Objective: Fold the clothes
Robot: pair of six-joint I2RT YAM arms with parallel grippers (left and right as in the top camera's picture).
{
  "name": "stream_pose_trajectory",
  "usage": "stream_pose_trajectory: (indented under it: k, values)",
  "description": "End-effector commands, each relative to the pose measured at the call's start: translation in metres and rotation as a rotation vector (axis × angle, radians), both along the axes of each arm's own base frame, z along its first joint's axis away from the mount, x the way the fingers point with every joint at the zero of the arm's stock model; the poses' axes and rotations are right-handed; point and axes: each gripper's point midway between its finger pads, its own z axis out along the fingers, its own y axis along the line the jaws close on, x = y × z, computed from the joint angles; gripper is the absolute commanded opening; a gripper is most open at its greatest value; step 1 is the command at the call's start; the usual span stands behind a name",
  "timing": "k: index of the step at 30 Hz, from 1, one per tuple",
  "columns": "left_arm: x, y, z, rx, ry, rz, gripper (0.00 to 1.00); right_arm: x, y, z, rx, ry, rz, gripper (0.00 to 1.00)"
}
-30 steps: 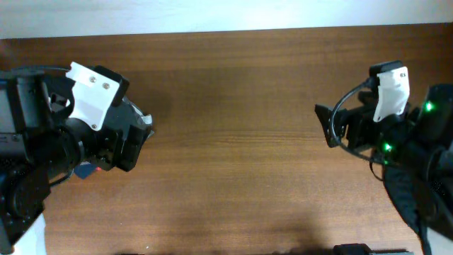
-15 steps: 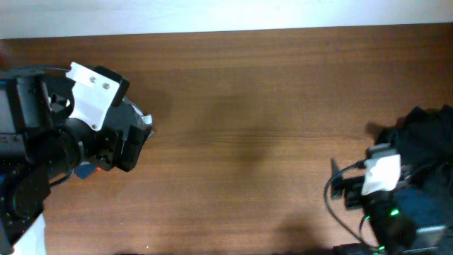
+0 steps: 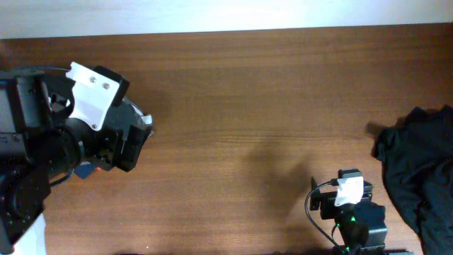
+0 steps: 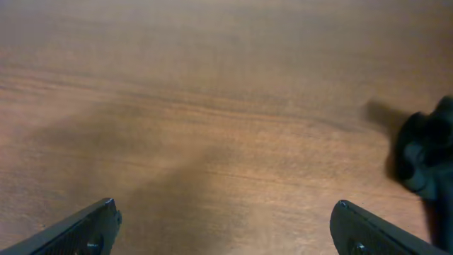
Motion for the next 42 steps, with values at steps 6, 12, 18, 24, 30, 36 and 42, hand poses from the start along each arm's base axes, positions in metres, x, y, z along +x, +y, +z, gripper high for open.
stream_pose_trajectory:
  k: [6,12,18,24,30,36,42]
  values:
    - [0.000,-0.003,-0.001,-0.015,0.012,-0.001,0.99,0.002,0.005,0.003,0.021,-0.026,0.017,0.99]
    - [0.000,-0.003,-0.001,-0.015,0.012,-0.001,0.99,0.002,0.005,0.003,0.021,-0.025,0.017,0.99]
    - [0.000,-0.003,-0.001,-0.015,0.012,-0.001,0.99,0.002,0.005,0.003,0.021,-0.025,0.017,0.99]
    - [0.000,-0.003,-0.001,-0.015,0.012,-0.001,0.99,0.002,0.005,0.003,0.021,-0.025,0.017,0.99]
    - [-0.004,0.006,0.005,0.019,-0.033,0.032,0.99,0.002,0.005,0.003,0.021,-0.025,0.017,0.99]
    - [0.021,-0.005,0.033,-0.038,-0.303,-0.011,0.99,0.002,0.005,0.003,0.021,-0.025,0.017,0.99]
    - [0.048,-0.008,-0.012,-0.050,-0.464,-0.017,0.99,0.002,0.005,0.003,0.021,-0.025,0.017,0.99]
